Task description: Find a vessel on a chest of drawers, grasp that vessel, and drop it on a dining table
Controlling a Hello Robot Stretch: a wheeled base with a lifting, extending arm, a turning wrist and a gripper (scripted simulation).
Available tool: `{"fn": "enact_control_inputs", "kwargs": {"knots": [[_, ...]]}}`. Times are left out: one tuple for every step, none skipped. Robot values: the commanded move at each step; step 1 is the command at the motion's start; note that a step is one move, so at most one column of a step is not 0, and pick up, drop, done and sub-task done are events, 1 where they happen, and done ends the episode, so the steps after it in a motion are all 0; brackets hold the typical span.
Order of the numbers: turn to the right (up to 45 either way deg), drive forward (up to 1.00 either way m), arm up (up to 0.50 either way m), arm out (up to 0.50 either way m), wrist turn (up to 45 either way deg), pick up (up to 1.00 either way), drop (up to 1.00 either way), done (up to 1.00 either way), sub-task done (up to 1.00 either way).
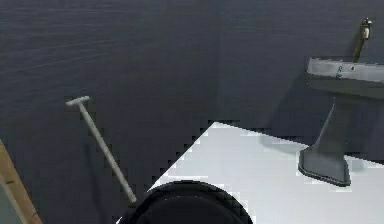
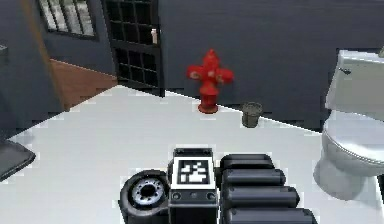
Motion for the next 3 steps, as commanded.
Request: {"fn": "enact_control_inputs", "kwargs": {"knots": [[0.0,0.25,0.00,0.00,0.0,0.00,0.00,0.00,0.00],[-45.0,0.00,0.00,0.00,0.0,0.00,0.00,0.00,0.00],[-45.0,0.00,0.00,0.00,0.0,0.00,0.00,0.00,0.00]]}}
